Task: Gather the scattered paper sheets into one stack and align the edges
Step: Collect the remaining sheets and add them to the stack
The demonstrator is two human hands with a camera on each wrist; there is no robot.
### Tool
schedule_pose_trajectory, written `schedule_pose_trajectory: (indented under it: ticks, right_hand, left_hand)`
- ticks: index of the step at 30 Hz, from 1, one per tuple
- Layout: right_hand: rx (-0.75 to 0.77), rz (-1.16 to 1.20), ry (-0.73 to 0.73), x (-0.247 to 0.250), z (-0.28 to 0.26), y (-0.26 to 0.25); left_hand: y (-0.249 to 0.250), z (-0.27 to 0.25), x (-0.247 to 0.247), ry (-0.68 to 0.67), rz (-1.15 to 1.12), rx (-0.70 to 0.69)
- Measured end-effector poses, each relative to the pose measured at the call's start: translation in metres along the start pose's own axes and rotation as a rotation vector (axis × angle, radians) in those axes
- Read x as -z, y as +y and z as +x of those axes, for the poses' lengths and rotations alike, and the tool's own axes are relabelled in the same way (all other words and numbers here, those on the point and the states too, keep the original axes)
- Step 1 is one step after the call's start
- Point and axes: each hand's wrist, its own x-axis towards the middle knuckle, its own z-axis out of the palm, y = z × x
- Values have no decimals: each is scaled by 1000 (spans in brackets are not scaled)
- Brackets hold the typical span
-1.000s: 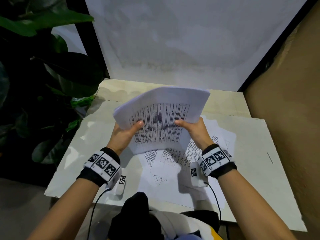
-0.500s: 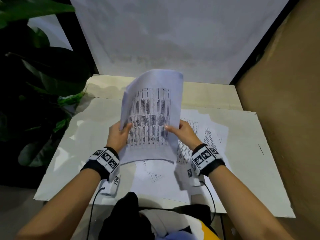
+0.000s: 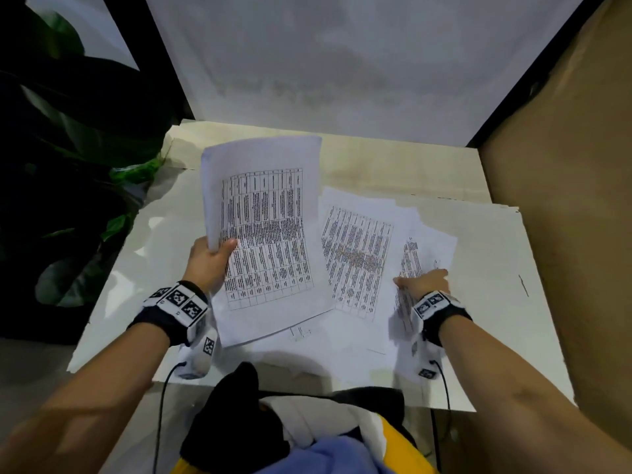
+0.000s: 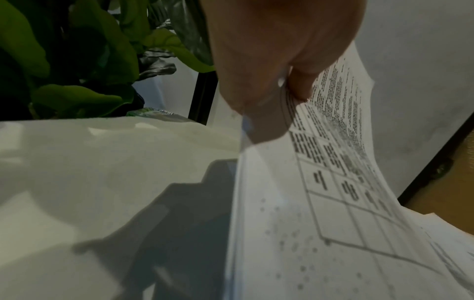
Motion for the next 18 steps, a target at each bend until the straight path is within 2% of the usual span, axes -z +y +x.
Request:
schedule_pose_trajectory:
  ticks: [2,6,11,18]
  right_hand:
    - [18,81,9,-6,-3,-5]
    - [94,100,-36,-21,-21,-16]
    - [205,-178,55,-55,-41,-29]
    - [144,47,-120,-56,-39,-41]
  left_hand:
    - [0,1,-1,8,3,4]
    - [-7,6,-1,17,-23,38]
    - [-17,5,3,41,-52,79]
    - [-22,4,14,70,-65,83]
